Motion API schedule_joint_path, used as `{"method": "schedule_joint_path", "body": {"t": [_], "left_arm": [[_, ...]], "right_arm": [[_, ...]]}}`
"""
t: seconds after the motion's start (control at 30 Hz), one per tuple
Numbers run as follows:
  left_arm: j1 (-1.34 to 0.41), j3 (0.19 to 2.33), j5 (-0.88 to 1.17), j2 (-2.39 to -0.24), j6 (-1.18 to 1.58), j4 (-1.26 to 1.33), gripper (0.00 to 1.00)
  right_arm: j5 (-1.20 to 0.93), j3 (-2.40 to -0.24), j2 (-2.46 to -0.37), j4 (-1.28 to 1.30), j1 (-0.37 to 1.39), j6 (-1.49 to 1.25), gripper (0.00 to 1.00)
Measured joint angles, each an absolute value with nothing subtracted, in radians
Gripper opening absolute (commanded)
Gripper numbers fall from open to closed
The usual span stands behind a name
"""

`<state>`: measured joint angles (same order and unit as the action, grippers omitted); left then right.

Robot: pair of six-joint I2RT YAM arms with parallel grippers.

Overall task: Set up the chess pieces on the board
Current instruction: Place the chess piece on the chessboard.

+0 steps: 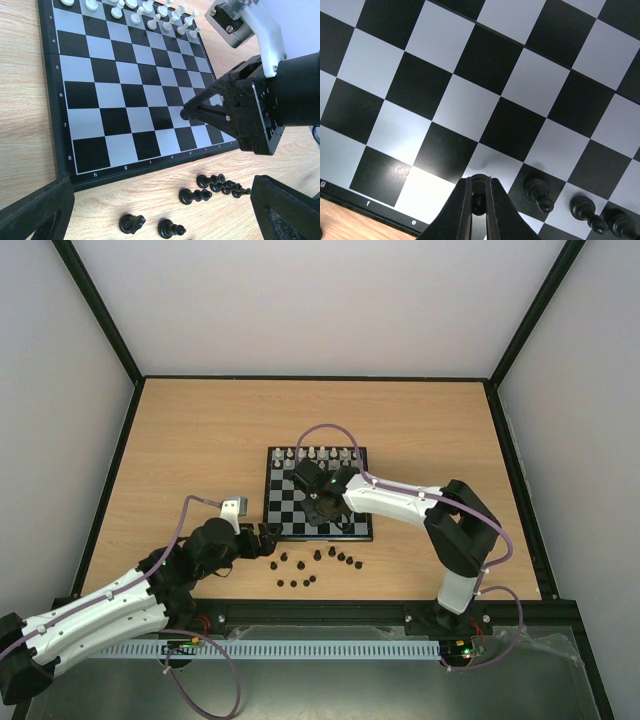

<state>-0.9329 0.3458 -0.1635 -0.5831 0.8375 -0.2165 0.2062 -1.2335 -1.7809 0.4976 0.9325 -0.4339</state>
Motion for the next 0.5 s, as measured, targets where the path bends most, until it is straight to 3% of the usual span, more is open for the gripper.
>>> {"method": "schedule_joint_path", "body": {"t": [0.5], "left_arm": [[-0.933, 0.346, -0.165, -0.583, 0.838, -0.216, 1.00]], "right_arm": [[0.209, -1.234, -1.822, 0.472, 0.913, -0.432, 0.01]]}}
